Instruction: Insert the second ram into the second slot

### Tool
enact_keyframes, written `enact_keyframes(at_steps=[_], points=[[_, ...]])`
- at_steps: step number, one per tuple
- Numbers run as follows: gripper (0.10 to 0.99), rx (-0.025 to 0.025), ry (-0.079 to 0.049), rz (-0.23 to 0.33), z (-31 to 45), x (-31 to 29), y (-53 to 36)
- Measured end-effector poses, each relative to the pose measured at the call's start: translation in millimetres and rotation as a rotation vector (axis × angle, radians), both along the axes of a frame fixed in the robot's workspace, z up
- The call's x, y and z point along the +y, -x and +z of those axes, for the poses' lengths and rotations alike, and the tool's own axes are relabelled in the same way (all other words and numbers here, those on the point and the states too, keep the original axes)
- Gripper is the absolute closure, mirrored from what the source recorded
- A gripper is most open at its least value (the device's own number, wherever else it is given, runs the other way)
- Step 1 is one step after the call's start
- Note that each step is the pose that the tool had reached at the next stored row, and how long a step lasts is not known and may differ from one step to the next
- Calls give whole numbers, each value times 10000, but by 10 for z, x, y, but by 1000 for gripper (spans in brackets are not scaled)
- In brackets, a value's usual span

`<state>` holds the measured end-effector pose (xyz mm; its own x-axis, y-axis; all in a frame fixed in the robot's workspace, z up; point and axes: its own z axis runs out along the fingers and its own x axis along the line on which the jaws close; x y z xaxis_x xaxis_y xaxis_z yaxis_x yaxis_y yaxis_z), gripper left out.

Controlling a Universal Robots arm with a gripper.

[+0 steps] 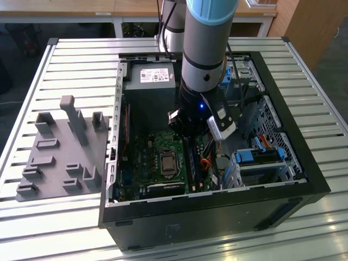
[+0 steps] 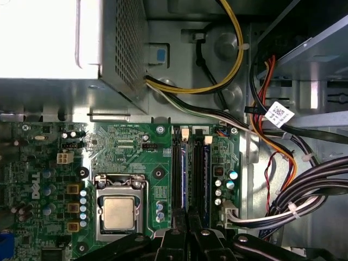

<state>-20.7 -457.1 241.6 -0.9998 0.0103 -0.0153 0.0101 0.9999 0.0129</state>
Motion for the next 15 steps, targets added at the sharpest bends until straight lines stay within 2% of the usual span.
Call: enact_keyframes(at_steps=[15], points=[[957,0,0,0,-82,0,-5]])
